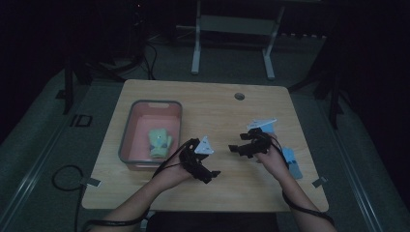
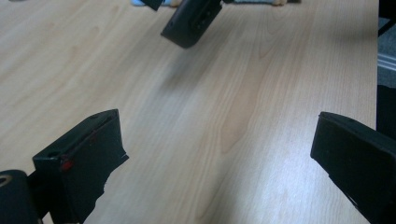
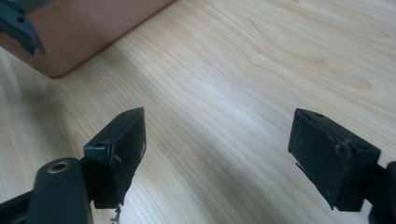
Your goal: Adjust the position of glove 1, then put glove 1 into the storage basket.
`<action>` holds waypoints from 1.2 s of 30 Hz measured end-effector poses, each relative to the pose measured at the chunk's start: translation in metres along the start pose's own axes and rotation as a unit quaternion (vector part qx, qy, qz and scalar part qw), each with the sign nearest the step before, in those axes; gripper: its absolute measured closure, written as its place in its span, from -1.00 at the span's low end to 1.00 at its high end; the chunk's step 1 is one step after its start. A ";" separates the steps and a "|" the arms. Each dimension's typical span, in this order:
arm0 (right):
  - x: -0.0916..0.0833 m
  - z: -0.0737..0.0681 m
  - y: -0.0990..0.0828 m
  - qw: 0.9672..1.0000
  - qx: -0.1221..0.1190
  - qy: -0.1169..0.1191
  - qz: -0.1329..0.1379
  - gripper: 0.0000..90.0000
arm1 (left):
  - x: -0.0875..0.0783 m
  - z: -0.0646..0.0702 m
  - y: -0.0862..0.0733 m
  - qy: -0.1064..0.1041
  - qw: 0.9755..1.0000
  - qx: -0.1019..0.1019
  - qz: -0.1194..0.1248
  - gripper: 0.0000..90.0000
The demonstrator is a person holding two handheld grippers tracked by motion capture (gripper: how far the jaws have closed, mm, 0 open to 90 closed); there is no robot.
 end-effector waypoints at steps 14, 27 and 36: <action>-0.021 -0.001 -0.032 0.999 0.029 -0.029 0.010 -0.69 | 0.026 0.005 -0.024 0.017 1.000 -0.008 0.023 -0.94; -0.053 0.012 -0.059 0.996 0.030 -0.083 0.016 -0.29 | 0.026 0.007 -0.048 0.039 0.998 -0.023 0.047 -0.94; -0.076 0.042 -0.063 0.988 0.070 -0.136 0.027 0.01 | 0.027 0.010 -0.057 0.030 0.998 -0.029 0.053 -0.94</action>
Point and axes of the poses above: each handheld gripper's, and its own axes: x roughly forward along the jaws, y roughly out of its top, z roughly to its right, the point moved 1 cm from there along x, roughly forward along the jaws, and after that the axes turned 14 degrees about -x, right-handed, at the moved point
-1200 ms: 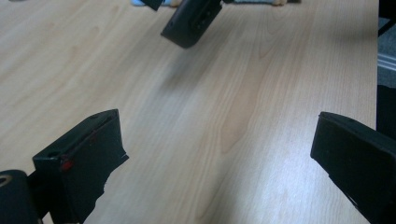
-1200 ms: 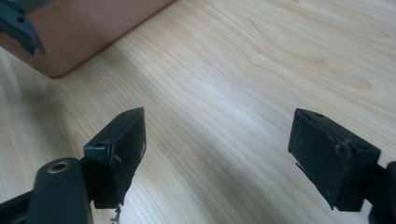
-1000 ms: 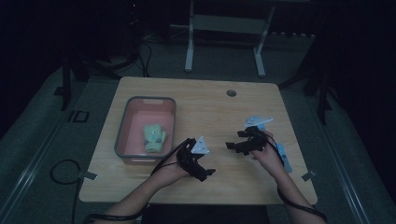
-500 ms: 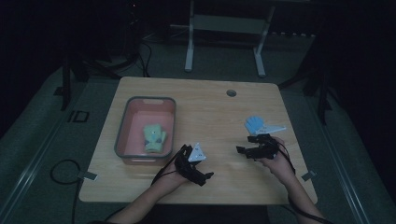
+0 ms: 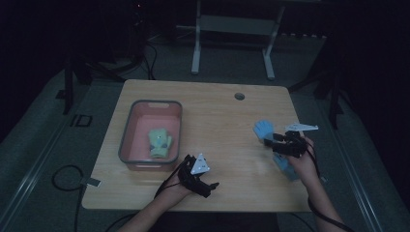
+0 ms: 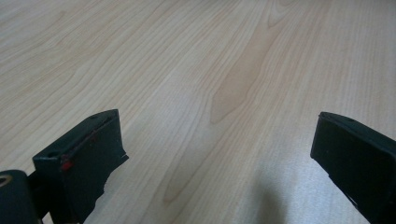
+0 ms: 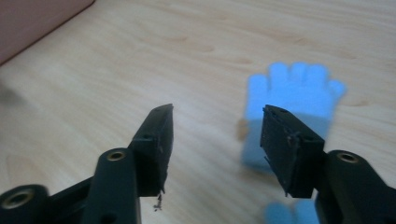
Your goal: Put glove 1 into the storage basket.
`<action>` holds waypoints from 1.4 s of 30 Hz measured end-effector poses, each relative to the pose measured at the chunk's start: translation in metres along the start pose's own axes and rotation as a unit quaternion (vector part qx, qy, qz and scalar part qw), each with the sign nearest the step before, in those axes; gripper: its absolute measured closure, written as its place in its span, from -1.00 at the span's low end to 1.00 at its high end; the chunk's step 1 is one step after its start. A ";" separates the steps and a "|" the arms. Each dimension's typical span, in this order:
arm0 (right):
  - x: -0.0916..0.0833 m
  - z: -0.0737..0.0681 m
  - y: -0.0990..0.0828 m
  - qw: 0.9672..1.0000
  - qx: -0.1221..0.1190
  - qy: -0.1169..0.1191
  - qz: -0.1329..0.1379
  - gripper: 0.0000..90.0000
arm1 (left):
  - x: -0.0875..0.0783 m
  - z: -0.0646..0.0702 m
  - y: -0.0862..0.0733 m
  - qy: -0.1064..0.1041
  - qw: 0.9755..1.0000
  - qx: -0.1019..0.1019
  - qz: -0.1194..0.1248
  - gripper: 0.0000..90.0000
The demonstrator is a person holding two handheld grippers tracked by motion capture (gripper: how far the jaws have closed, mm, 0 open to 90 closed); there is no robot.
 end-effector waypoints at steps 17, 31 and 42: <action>0.038 0.051 0.008 0.999 0.004 -0.028 -0.041 0.28 | -0.004 0.000 -0.007 0.001 1.000 0.003 0.013 -0.94; 0.076 0.063 -0.007 0.996 -0.015 -0.014 -0.089 0.22 | -0.004 -0.001 -0.008 -0.001 1.000 0.001 0.018 -0.94; 0.078 0.052 -0.009 0.993 -0.045 -0.025 -0.103 0.63 | -0.004 0.001 -0.009 -0.005 1.000 0.005 0.015 -0.94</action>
Point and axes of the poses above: each handheld gripper's, and its own axes: x roughly forward along the jaws, y roughly out of its top, z roughly to its right, the point moved 1 cm from there along x, roughly forward along the jaws, and after that the axes turned 14 degrees about -x, right-handed, at the moved point
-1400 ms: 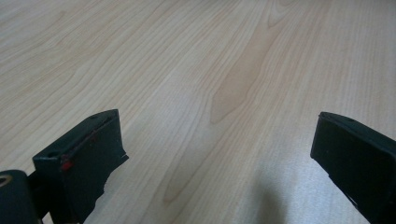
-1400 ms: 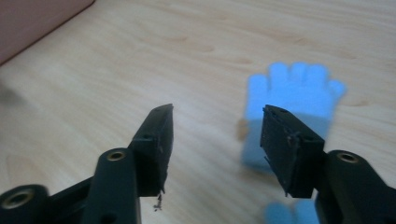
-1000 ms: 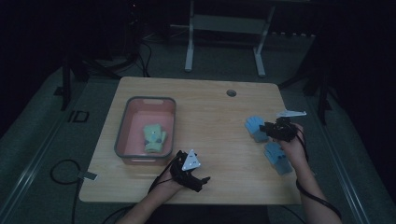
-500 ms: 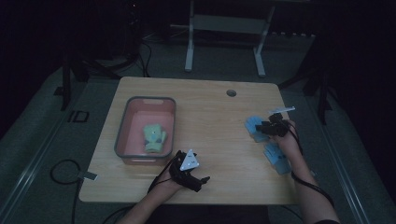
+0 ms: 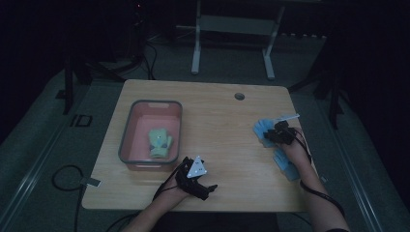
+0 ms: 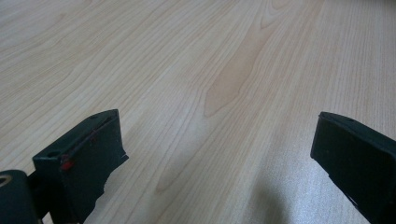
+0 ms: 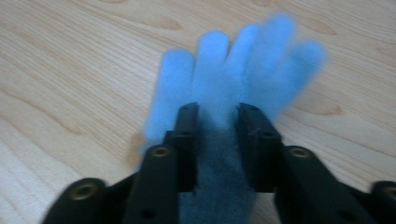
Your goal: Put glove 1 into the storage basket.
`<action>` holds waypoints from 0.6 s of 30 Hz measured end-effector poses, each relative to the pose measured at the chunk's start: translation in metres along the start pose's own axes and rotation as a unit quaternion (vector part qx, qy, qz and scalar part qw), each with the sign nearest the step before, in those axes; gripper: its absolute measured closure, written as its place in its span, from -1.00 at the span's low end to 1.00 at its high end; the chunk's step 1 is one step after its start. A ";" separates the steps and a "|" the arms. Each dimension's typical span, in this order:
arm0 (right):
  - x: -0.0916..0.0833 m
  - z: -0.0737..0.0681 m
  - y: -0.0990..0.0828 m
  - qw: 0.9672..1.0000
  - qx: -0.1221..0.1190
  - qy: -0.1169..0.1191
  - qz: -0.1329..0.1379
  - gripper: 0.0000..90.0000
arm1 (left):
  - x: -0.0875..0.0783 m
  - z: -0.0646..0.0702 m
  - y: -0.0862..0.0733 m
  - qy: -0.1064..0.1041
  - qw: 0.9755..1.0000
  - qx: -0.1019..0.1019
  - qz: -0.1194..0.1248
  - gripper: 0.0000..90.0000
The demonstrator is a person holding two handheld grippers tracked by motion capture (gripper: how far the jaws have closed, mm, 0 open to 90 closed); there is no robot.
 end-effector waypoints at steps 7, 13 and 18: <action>0.000 -0.004 0.002 0.999 0.036 -0.001 -0.003 0.81 | 0.001 0.000 -0.001 0.003 1.000 0.006 -0.004 -0.94; -0.006 -0.004 0.009 0.998 0.067 0.011 -0.004 0.91 | -0.001 0.000 0.000 0.004 1.000 0.005 0.001 -0.94; -0.025 -0.014 0.026 0.998 0.053 0.006 0.011 0.92 | -0.001 -0.001 -0.001 0.006 1.000 0.004 0.000 -0.94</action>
Point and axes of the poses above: each handheld gripper's, and its own axes: x roughly forward along the jaws, y roughly out of its top, z roughly to its right, the point moved 1 cm from there along x, roughly forward along the jaws, and after that the axes turned 14 degrees about -x, right-handed, at the moved point
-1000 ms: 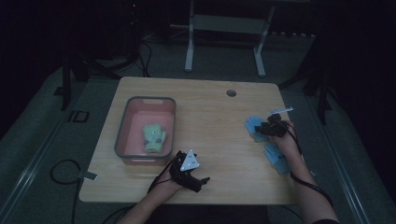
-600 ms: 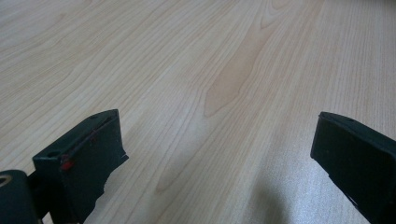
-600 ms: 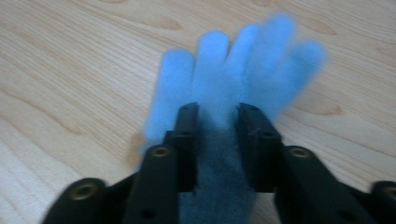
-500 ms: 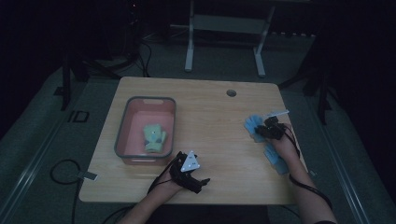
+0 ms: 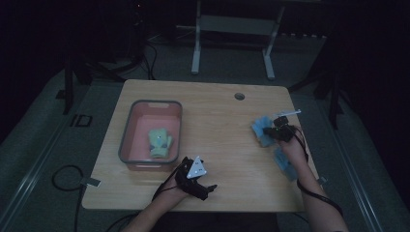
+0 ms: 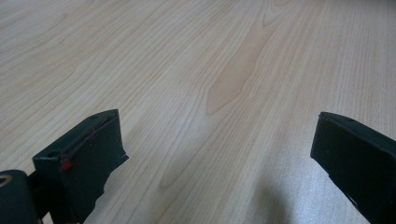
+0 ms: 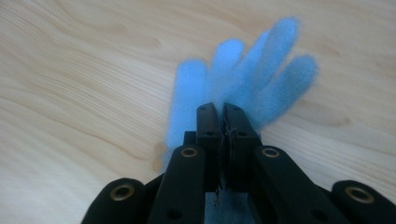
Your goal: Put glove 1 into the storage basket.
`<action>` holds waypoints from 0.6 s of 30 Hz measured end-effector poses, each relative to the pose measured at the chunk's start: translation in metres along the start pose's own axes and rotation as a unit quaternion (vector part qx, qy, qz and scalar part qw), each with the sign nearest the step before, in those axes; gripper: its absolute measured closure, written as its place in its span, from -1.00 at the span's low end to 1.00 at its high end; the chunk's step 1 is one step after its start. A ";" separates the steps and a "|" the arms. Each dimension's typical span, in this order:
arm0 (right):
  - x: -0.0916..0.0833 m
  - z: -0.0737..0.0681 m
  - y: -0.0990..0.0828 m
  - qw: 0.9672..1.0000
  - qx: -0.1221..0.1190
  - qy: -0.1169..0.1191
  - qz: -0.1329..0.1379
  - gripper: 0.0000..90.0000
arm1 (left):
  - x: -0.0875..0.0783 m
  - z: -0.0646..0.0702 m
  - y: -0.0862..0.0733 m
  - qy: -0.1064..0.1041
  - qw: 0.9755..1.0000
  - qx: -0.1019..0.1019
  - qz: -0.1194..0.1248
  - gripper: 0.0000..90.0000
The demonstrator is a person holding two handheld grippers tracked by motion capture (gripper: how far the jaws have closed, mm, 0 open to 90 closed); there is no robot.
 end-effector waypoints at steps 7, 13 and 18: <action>-0.027 -0.024 0.028 0.999 -0.003 0.001 0.040 0.93 | -0.001 -0.001 0.000 0.001 1.000 -0.002 0.002 -0.94; -0.045 -0.049 0.042 0.998 0.010 -0.005 0.068 0.93 | -0.001 -0.001 0.000 0.002 1.000 -0.001 0.003 -0.94; -0.056 -0.073 0.048 0.996 0.015 -0.003 0.091 0.93 | -0.002 -0.002 0.001 0.002 1.000 0.002 0.006 -0.94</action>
Point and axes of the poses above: each handheld gripper's, and its own axes: x roughly forward along the jaws, y roughly out of its top, z roughly to its right, the point moved 1 cm from there along x, roughly forward along the jaws, and after that the axes turned 14 degrees about -x, right-handed, at the moved point
